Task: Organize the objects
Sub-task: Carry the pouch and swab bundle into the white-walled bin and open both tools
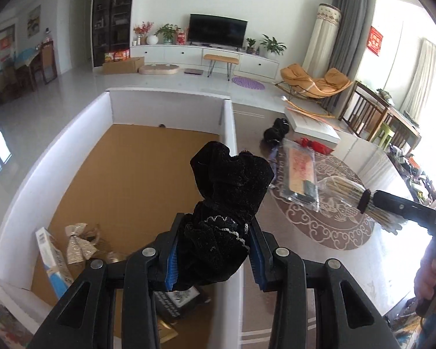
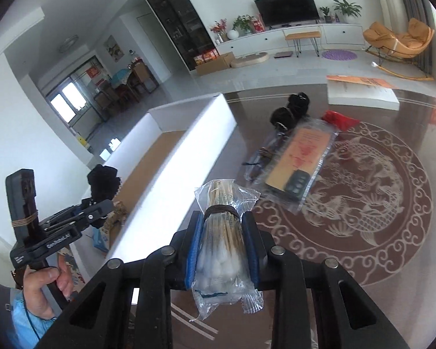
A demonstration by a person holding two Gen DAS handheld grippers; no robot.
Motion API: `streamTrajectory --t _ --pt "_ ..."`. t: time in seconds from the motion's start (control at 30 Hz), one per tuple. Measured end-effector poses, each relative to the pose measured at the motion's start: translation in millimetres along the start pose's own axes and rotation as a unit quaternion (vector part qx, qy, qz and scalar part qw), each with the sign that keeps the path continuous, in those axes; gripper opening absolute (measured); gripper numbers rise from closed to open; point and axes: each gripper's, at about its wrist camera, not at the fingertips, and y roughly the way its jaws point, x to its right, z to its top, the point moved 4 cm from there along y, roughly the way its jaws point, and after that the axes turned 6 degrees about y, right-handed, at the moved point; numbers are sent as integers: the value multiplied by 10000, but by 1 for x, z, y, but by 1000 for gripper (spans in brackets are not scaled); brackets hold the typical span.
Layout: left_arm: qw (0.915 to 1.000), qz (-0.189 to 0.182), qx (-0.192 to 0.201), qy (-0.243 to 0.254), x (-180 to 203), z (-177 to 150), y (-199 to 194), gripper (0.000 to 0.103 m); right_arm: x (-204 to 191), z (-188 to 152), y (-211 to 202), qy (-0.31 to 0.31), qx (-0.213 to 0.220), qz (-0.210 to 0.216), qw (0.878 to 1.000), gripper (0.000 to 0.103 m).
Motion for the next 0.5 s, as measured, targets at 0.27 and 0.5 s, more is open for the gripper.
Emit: streamTrajectory --t 0.27,0.5 --pt "9897 988 -689 -775 -110 -38 16 41 -151 -27 114 -1012 -622 566 9913 29" --pt "9829 1233 -754 -1142 -131 -60 15 76 -150 -62 134 -1022 -1005 845 9861 51"
